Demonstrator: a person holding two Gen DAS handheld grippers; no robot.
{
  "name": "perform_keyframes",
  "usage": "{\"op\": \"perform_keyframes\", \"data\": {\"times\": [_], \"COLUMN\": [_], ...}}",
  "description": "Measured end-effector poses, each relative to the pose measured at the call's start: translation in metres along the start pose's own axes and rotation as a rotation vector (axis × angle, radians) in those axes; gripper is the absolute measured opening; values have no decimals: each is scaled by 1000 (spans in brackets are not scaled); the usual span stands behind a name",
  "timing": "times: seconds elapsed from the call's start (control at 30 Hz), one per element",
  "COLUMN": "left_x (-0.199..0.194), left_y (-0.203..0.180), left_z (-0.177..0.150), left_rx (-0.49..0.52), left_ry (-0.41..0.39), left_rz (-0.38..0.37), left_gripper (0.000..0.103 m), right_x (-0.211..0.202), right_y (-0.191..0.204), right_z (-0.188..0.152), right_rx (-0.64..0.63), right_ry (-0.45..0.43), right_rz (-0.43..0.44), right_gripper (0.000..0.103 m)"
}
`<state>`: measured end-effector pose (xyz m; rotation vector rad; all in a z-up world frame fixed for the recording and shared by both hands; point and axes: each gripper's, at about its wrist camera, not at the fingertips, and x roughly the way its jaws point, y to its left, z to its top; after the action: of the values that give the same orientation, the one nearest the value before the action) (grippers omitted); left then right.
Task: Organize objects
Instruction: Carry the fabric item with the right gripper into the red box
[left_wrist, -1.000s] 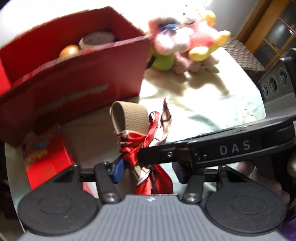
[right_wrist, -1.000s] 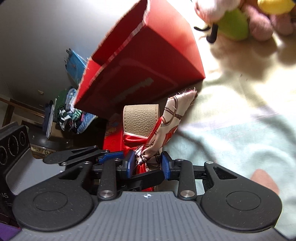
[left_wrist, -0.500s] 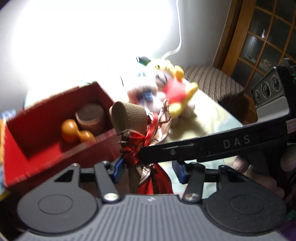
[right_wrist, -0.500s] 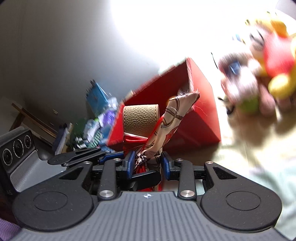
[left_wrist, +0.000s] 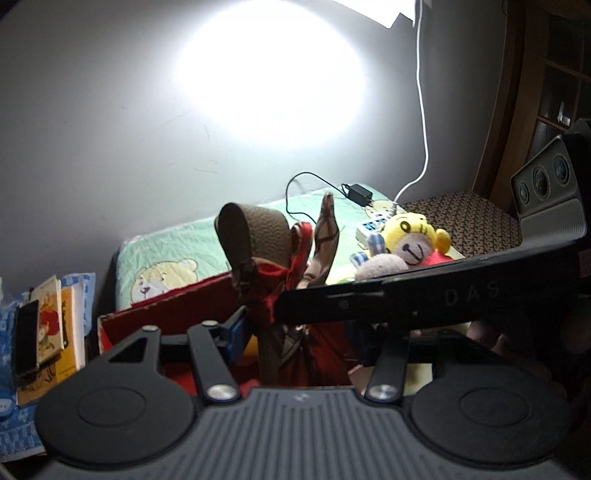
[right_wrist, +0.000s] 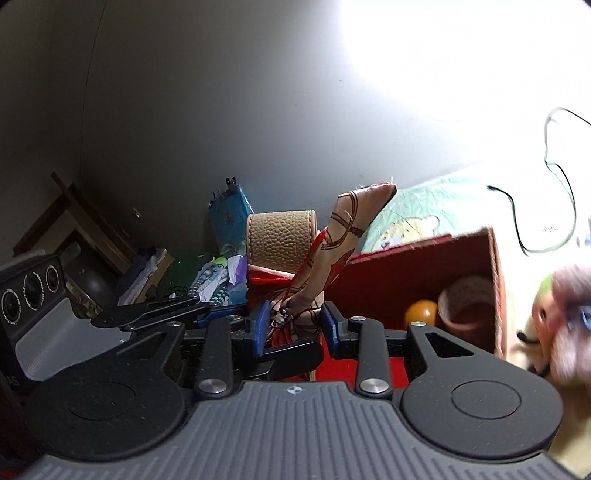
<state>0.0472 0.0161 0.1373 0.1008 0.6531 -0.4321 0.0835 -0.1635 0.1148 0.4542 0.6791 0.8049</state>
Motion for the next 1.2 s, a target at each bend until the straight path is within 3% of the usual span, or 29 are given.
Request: {"op": "perform_keyframes", "data": {"times": [0.13,0.33,0.7,0.97,1.03,1.2], "left_x": [22,73,141,170,176,187], "left_y": [27,55,90,92,91,85], "left_z": [1,-22,-60,-67,-66,-72], "left_rx": [-39,-107,-249,-265,-266,-251], "left_ry": [32,154,384,497,517,546], "left_rz": [25,33,15,21,23,-5], "left_gripper": [54,53,53,54,53,58], "right_x": [32,82,148,162,162,161], "right_y": [-3,-18,-55,-71,-74,-80], "right_z": [12,3,-16,-23,-22,-23], "right_rx": [-24,-40,81,130,138,185], "right_ry": [45,162,412,479,479,484], "right_rz": [-13,-80,-149,-198,-204,-232], "right_gripper": [33,33,33,31,15,14]}}
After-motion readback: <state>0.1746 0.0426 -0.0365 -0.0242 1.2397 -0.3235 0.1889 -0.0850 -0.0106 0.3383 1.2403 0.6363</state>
